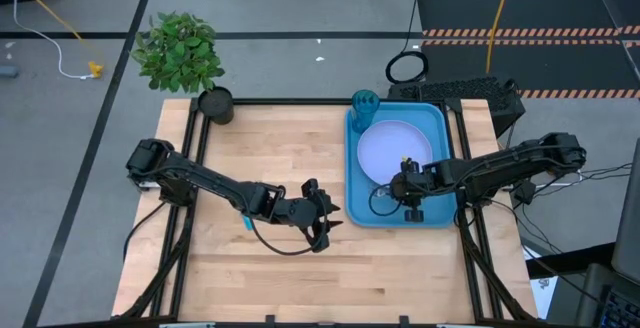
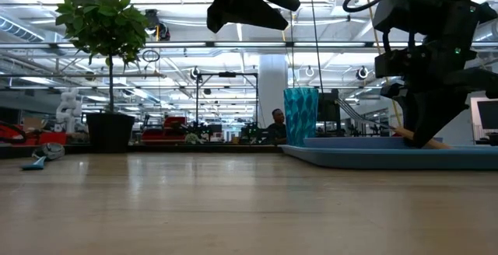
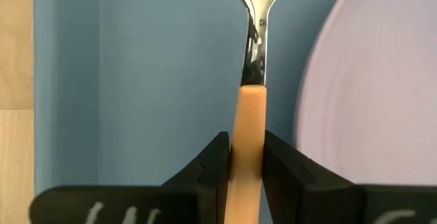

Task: Pick and place plate/cup/fork/spoon on tray
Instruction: Put the brown fork on the blue table tray under the purple plate

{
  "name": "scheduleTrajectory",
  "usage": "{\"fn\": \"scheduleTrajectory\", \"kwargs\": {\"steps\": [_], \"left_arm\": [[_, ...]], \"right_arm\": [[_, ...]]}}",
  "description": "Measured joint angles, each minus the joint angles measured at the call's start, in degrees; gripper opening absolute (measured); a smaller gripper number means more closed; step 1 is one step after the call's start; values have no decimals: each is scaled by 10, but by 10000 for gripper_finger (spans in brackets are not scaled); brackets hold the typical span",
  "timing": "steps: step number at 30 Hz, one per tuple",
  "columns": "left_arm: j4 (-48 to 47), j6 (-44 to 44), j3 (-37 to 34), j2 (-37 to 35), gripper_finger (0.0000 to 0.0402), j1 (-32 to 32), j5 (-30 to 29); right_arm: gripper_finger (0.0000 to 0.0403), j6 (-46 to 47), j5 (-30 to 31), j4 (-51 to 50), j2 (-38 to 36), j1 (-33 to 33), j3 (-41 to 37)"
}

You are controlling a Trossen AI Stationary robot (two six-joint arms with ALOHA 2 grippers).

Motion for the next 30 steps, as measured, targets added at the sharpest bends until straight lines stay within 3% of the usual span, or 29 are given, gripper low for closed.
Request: {"fn": "scheduleTrajectory", "kwargs": {"steps": [30], "left_arm": [[1,-1,0,0,179,0,0]], "right_arm": [[59,-16,2,16,0,0,-29]]}}
